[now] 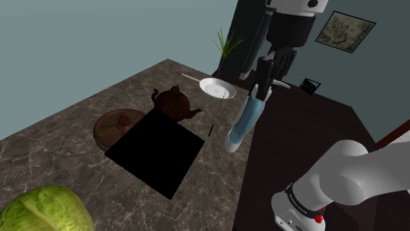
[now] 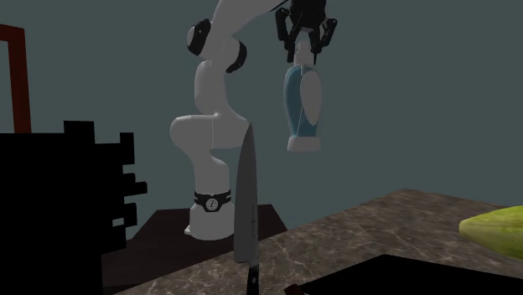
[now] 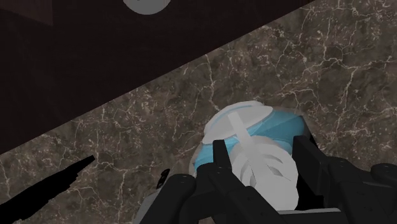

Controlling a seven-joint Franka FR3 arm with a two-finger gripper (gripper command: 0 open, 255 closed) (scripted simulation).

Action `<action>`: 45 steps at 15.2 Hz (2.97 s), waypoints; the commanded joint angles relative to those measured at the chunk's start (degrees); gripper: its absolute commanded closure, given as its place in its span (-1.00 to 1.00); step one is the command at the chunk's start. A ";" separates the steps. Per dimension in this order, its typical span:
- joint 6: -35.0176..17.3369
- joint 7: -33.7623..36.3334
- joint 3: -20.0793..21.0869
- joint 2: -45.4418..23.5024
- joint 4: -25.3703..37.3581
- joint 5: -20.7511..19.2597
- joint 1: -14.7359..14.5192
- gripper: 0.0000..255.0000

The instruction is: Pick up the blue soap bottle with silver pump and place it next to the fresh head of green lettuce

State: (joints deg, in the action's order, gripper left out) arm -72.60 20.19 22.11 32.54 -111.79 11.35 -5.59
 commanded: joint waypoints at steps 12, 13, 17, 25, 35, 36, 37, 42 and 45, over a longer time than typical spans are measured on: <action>9.71 1.51 -0.12 -5.25 14.82 -1.18 0.85 1.00; 10.06 1.57 -0.10 -5.47 15.39 -1.22 0.88 1.00; 6.78 7.28 5.21 -10.85 17.97 -0.54 0.71 1.00; 1.27 20.30 16.52 -26.19 27.10 -4.68 -1.06 1.00; 2.70 37.28 23.28 -55.19 51.40 -22.61 -17.04 1.00; 3.89 38.25 22.87 -58.50 55.55 -24.74 -19.98 1.00; 5.45 38.97 22.25 -62.06 60.52 -26.97 -23.30 1.00; 4.59 39.62 21.04 -66.29 63.85 -29.09 -26.81 1.00; 0.45 39.70 21.76 -64.06 57.16 -27.66 -23.87 1.00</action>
State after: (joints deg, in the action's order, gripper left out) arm -70.69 59.86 43.61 -32.36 -52.29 -16.84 -30.51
